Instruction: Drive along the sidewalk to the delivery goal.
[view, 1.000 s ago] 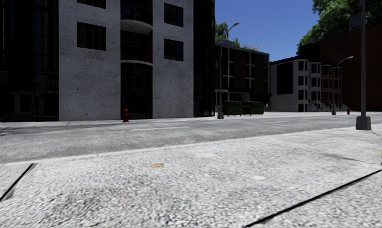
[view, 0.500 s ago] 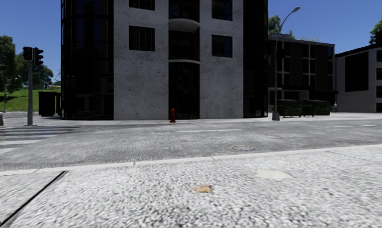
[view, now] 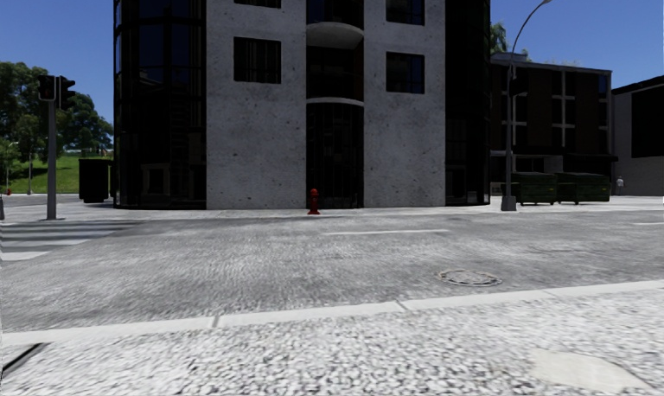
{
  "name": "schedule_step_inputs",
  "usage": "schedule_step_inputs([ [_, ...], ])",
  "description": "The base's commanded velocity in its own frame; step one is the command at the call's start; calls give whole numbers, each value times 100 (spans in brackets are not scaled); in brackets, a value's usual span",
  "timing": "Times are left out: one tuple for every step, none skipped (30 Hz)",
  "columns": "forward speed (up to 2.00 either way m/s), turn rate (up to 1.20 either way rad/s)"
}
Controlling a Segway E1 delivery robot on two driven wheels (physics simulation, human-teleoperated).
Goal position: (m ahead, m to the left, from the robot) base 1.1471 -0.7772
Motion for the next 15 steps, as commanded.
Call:
schedule_step_inputs([
  [157, -50],
  [156, -51],
  [156, -52],
  [156, -52],
  [156, -52],
  [155, -52],
  [155, -52],
  [155, -52],
  [155, -52],
  [155, -52],
  [154, -52],
  [152, -52],
  [151, -52],
  [150, -52],
  [150, -41],
])
